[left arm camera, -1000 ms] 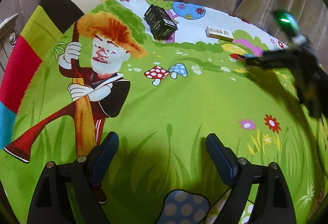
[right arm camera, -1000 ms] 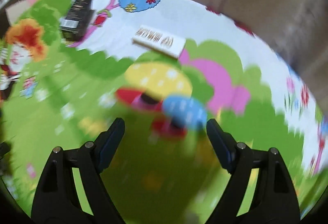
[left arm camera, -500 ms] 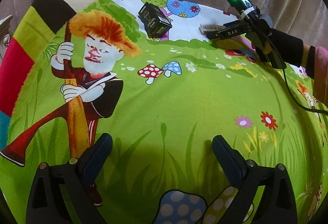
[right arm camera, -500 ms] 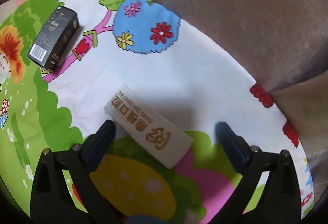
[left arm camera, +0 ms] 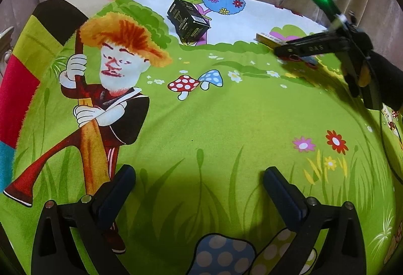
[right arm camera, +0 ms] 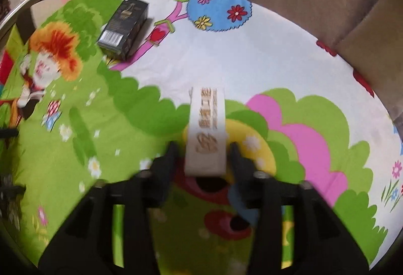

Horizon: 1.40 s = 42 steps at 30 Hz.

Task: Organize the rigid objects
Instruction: 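Grasp the white DING ZHI DENTAL box with the right gripper while the left gripper grasps the black box, then carry the white dental box and black box with both grippers over the purple-rimmed box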

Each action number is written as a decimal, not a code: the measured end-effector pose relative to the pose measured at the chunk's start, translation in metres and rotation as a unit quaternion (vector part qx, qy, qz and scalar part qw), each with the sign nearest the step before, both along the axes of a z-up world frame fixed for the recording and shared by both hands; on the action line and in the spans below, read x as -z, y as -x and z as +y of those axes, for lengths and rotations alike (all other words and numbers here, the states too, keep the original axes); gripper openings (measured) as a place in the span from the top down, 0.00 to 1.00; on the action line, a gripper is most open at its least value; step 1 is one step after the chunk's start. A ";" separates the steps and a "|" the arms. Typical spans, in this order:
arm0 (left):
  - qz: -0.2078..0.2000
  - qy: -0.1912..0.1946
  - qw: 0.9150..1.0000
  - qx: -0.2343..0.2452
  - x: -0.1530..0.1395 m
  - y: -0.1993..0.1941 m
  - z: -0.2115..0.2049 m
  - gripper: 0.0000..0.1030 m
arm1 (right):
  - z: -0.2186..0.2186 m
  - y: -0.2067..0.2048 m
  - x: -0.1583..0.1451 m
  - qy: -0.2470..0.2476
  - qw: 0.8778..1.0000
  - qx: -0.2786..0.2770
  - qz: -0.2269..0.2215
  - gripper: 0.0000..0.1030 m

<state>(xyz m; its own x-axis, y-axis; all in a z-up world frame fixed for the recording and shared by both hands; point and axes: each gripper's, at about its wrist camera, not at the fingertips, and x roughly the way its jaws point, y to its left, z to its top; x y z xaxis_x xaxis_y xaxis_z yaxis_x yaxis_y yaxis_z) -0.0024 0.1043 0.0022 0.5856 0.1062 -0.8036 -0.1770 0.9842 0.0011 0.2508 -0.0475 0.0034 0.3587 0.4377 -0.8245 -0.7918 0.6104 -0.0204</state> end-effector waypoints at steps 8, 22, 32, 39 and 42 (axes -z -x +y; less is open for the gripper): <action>0.030 0.006 1.000 0.002 -0.002 -0.014 -0.001 0.00 | 0.004 -0.006 0.002 -0.013 0.999 0.036 0.008 0.67; 0.007 -0.121 0.986 -0.115 -0.017 -0.247 0.016 0.02 | -0.096 0.118 0.008 -0.008 0.995 0.103 0.012 0.66; 0.017 0.032 0.997 0.061 -0.034 -0.156 -0.033 0.62 | -0.114 0.138 0.008 -0.046 0.989 0.139 0.010 0.65; 0.053 0.029 0.987 0.149 -0.017 -0.064 -0.071 0.61 | -0.107 0.141 0.010 -0.045 0.989 0.140 -0.006 0.59; 0.033 0.013 0.990 0.137 -0.016 -0.071 -0.070 0.60 | -0.104 0.142 0.010 -0.038 0.990 0.136 -0.011 0.51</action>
